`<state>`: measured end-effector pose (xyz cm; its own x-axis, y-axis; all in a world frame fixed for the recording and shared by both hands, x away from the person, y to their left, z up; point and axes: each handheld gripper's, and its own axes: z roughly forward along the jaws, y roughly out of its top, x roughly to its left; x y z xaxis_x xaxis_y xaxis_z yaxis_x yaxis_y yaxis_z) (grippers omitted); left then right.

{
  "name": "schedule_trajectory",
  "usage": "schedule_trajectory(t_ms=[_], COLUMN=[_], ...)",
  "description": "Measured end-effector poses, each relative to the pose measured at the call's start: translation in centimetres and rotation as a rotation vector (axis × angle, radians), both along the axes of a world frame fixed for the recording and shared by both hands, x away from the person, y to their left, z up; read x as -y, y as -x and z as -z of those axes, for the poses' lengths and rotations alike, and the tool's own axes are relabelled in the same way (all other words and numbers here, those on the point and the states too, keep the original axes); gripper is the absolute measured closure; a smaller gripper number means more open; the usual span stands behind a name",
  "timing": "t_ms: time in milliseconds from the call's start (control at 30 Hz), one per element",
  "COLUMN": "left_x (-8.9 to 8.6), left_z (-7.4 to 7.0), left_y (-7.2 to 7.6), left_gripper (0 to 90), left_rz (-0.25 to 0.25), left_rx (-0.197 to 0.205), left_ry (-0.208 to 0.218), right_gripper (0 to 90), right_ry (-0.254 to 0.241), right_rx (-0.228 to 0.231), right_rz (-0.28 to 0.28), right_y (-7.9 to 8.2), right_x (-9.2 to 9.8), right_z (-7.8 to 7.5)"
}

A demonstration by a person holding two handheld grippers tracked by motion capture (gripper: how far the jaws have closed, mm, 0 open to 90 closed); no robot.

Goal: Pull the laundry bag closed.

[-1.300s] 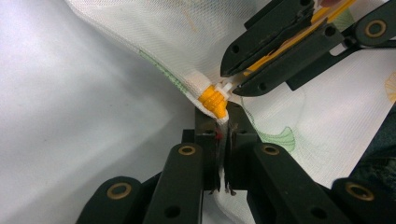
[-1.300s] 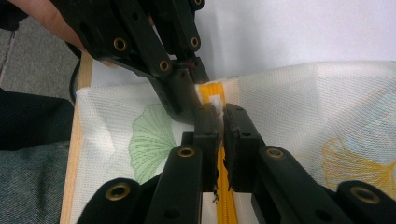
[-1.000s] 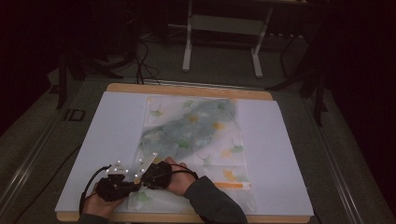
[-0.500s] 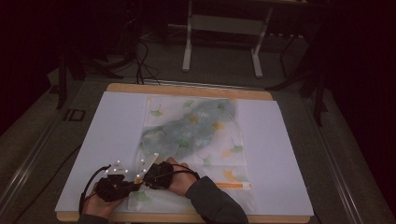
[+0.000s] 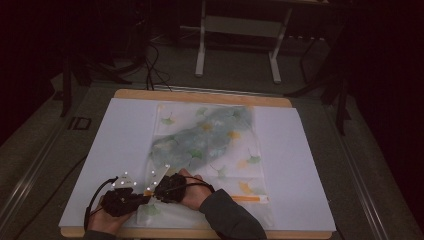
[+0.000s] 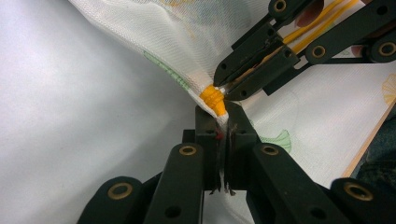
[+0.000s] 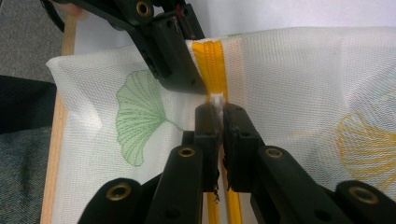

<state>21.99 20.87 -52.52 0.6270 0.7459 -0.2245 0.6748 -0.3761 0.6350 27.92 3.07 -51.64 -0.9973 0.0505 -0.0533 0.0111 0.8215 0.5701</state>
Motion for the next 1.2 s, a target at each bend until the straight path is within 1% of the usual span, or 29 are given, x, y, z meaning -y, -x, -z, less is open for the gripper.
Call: schedule_trajectory(t_ms=[33, 100, 200, 267, 367, 400, 567, 667, 900, 1067, 1200], left_x=[0.0, -0.2, -0.4, -0.4, -0.5, -0.5, -0.8, -0.8, -1.0, -1.1, -1.1], left_z=[-0.1, -0.2, -0.3, -0.4, -0.4, -0.4, -0.5, -0.5, -0.6, -0.7, -0.7], left_y=[0.0, 0.1, 0.2, 0.2, 0.2, 0.2, 0.2, 0.2, 0.3, 0.3, 0.3], left_gripper=[86.5, 86.5, 86.5, 86.5, 86.5, 86.5, 86.5, 86.4, 86.5, 86.5, 86.4], left_rz=[-0.003, -0.01, -0.017, -0.014, -0.016, -0.017, -0.019, -0.023, -0.028, -0.03, -0.033], left_rx=[0.004, 0.01, 0.016, 0.019, 0.023, 0.023, 0.03, 0.033, 0.035, 0.041, 0.044], left_ry=[0.003, 0.007, 0.012, 0.008, 0.01, 0.017, 0.02, 0.024, 0.028, 0.028, 0.023], right_gripper=[85.3, 85.3, 85.3, 85.4, 85.4, 85.4, 85.4, 85.5, 85.6, 85.6, 85.7], right_ry=[0.0, 0.022, 0.02, 0.021, 0.035, 0.038, 0.057, 0.058, 0.073, 0.088, 0.092], right_rx=[0.001, 0.013, 0.008, 0.009, 0.011, 0.013, 0.017, 0.005, 0.0, 0.006, 0.002], right_rz=[0.002, 0.007, 0.013, 0.015, 0.018, 0.02, 0.034, 0.038, 0.048, 0.051, 0.054], right_y=[0.0, 0.1, 0.0, -0.1, -0.1, -0.1, -0.3, -0.4, -0.5, -0.5, -0.5], right_x=[0.0, 0.0, 0.2, 0.3, 0.4, 0.5, 1.3, 1.7, 2.3, 2.4, 2.7], right_z=[0.0, 0.0, 0.1, 0.1, 0.1, 0.1, 0.1, 0.2, 0.3, 0.2, 0.2])
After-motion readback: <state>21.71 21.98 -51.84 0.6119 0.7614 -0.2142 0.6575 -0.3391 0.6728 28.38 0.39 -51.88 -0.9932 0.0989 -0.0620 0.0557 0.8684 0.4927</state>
